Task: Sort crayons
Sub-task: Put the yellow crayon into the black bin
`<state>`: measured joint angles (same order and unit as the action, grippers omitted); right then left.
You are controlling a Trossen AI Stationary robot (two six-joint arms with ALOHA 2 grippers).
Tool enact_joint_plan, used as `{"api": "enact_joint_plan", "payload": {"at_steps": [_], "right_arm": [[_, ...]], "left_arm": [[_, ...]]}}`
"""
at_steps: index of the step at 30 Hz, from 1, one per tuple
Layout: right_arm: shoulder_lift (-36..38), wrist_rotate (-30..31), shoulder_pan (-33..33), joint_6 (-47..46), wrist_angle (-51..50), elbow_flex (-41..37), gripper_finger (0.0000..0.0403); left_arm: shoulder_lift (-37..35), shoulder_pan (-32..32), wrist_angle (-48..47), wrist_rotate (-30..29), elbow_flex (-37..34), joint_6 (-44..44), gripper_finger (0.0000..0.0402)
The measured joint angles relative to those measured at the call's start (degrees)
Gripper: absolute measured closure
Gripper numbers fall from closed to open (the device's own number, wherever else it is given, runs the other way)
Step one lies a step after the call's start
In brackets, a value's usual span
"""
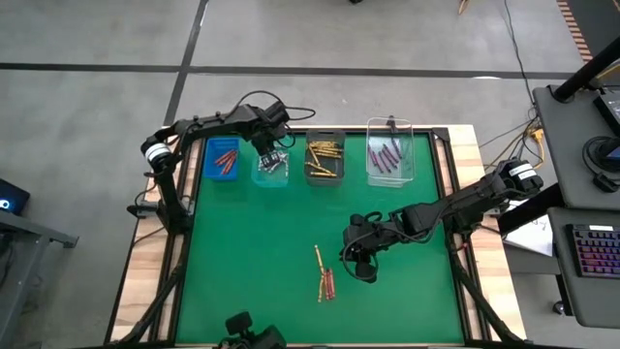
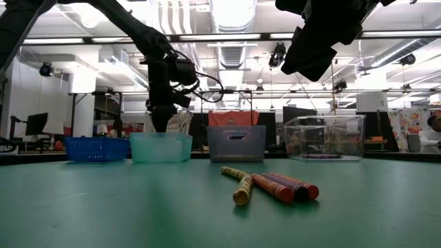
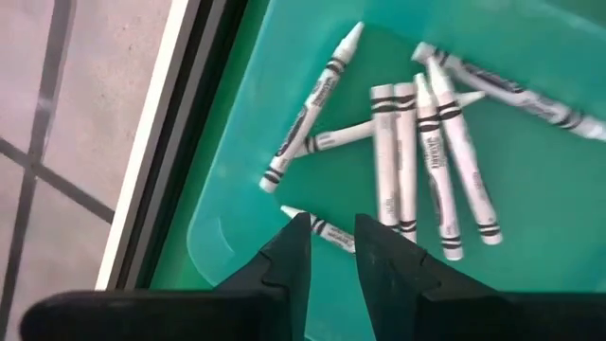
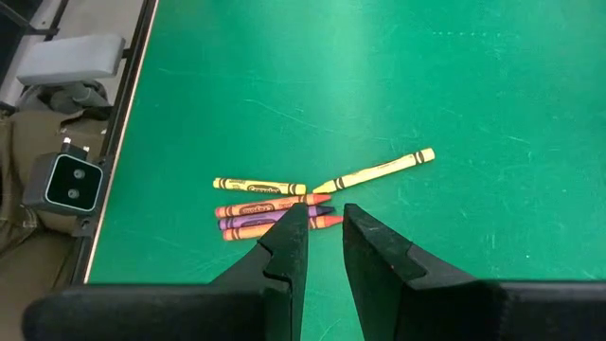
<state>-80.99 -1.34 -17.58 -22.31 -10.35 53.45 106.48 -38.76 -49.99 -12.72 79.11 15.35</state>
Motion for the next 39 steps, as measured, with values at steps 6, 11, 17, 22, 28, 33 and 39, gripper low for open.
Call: {"api": "enact_joint_plan", "payload": {"at_steps": [6,11,17,22,28,33,39], "right_arm": [[0.00,-0.01,0.00,0.00,0.00,0.00,0.0342],[0.00,-0.02,0.00,-0.20,0.00,0.00,0.0342],[0.00,0.08,0.00,-0.93,0.08,0.00,0.0342],[0.00,3.07,-0.02,-3.70,0.43,0.00,0.0342],[0.00,4.89,0.09,-7.97,0.84,0.15,0.0342],[-0.80,6.58,0.11,-11.37,2.20,1.31,0.0342],[-4.40,6.97,0.11,-14.01,2.15,5.50,0.0342]], "left_arm": [[-3.52,1.01,-0.09,8.15,-0.02,-1.82,0.0334],[-8.87,3.82,0.54,12.11,-0.16,-4.46,0.0333],[-17.30,10.35,5.37,12.29,-2.29,-6.90,0.0333],[-25.72,17.26,11.82,12.20,-7.86,-10.71,0.0333],[-36.73,26.89,23.59,11.73,-19.43,-18.48,0.0333],[-44.53,36.31,37.79,7.70,-31.32,-25.40,0.0333],[-49.47,44.50,53.84,1.93,-41.43,-28.30,0.0333]]}}
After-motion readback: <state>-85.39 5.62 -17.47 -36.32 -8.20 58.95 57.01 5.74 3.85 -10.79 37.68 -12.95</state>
